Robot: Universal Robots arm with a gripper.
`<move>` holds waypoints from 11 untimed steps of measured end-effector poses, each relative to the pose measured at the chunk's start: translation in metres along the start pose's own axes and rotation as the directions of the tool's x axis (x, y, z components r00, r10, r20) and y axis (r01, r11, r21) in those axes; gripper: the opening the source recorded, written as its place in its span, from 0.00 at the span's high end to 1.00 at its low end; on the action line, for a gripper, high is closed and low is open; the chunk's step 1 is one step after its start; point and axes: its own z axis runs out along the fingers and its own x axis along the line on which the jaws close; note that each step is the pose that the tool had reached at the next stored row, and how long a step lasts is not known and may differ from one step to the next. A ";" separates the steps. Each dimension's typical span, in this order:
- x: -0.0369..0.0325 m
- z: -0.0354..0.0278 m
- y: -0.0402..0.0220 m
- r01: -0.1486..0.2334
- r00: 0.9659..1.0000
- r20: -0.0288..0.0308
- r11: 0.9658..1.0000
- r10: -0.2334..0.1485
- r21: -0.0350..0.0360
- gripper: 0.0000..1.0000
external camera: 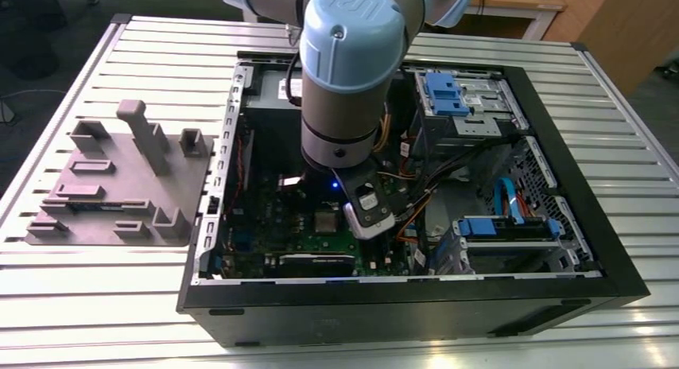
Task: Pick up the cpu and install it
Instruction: 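Place the cpu into insertion slot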
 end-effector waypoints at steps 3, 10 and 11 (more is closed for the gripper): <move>0.0000 -0.0019 0.0000 0.000 1.000 0.000 1.000 0.000 0.000 0.50; 0.0002 -0.0160 0.0004 0.000 1.000 -0.002 1.000 0.000 0.000 0.51; 0.0002 -0.0170 0.0004 0.000 1.000 -0.003 1.000 0.000 0.000 0.51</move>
